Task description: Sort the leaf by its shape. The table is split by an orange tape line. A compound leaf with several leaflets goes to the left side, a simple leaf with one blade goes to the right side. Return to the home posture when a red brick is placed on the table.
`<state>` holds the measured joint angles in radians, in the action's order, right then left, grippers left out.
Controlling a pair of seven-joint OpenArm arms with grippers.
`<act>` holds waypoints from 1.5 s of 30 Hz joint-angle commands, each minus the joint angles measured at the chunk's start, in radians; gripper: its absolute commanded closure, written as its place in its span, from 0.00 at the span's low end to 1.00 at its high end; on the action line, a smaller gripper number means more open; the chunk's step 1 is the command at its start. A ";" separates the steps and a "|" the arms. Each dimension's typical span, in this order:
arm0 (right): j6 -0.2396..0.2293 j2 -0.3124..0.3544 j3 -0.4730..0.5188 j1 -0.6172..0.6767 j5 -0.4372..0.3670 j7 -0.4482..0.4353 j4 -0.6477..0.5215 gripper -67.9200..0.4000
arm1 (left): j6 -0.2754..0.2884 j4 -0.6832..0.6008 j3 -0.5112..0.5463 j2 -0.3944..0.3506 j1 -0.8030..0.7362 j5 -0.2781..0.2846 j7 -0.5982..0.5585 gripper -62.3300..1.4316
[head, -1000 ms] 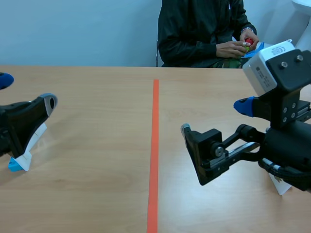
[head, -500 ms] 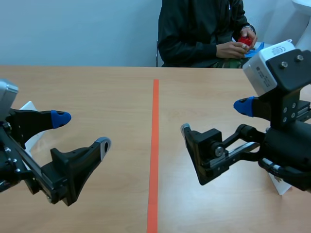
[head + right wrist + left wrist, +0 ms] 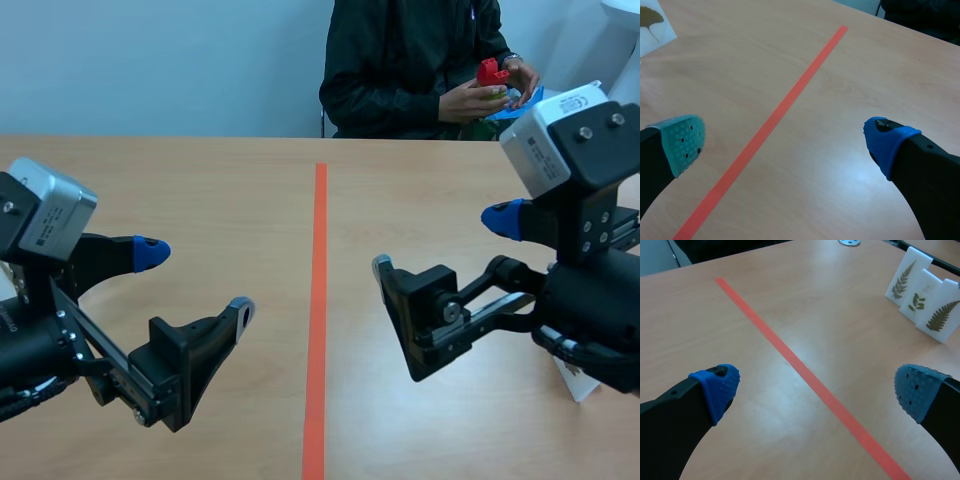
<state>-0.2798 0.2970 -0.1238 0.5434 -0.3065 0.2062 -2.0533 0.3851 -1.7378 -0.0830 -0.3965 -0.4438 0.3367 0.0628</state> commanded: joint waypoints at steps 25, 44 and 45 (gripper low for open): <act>0.003 0.013 0.012 -0.014 -0.011 -0.021 -0.003 0.00 | -0.024 -0.025 0.003 0.034 -0.002 0.007 0.024 0.00; 0.003 0.013 0.012 -0.014 -0.011 -0.021 -0.003 0.00 | -0.024 -0.025 0.003 0.035 -0.002 0.011 0.016 0.00; 0.003 0.013 0.012 -0.014 -0.011 -0.021 -0.003 0.00 | -0.024 -0.025 0.003 0.035 -0.002 0.011 0.016 0.00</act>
<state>-0.2798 0.2970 -0.1238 0.5434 -0.3065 0.2062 -2.0525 0.3595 -1.7382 -0.0830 -0.3656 -0.4435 0.3382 0.0971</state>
